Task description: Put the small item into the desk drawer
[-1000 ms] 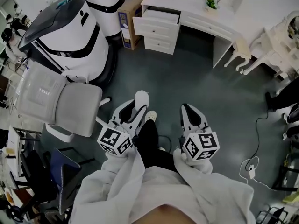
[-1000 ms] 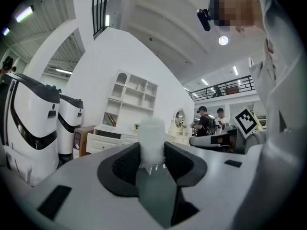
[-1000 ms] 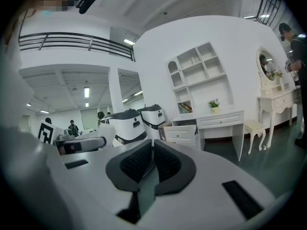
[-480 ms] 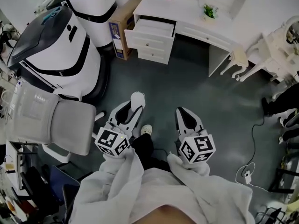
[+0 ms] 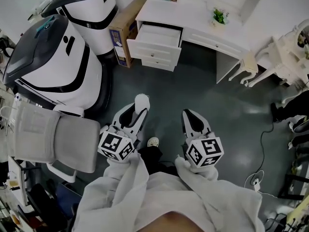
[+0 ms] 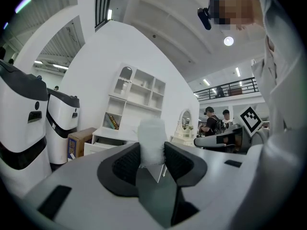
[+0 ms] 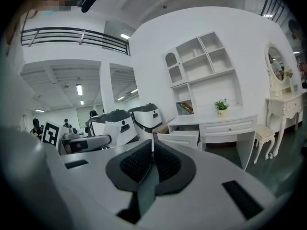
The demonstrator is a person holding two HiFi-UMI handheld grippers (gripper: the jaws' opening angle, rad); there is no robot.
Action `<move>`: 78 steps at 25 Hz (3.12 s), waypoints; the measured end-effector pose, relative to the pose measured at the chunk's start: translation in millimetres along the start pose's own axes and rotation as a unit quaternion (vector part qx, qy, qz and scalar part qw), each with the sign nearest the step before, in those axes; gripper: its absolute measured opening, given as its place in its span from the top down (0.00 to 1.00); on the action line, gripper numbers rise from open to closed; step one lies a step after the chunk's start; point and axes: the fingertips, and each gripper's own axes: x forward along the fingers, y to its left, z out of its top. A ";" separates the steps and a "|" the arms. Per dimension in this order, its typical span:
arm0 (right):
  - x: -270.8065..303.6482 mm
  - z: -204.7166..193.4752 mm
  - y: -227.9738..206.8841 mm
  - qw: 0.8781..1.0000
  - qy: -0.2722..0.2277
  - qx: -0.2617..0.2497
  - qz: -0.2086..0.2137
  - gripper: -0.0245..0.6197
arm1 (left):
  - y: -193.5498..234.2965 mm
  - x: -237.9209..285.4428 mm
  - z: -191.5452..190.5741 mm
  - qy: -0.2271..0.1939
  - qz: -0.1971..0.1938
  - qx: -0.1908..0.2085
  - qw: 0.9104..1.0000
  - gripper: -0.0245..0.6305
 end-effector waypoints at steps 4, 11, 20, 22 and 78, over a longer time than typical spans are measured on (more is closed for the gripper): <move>26.1 7.5 -4.5 1.000 -0.004 0.001 -0.008 0.90 | 24.0 16.9 6.4 0.000 -0.007 0.007 1.000 0.71; 68.9 15.0 -3.8 1.000 -0.007 0.006 -0.014 0.90 | 64.3 37.3 13.1 0.001 -0.015 0.009 1.000 0.71; 86.2 14.8 -0.3 1.000 0.002 0.012 -0.015 0.90 | 76.8 41.3 10.5 0.011 -0.022 0.001 1.000 0.71; 90.3 12.5 -2.1 1.000 0.004 0.013 -0.017 0.90 | 79.7 41.4 7.5 0.013 -0.022 0.000 1.000 0.71; 341.9 97.6 -151.2 0.998 0.034 0.033 0.035 0.90 | 246.0 255.4 61.4 0.019 0.054 0.001 0.998 0.71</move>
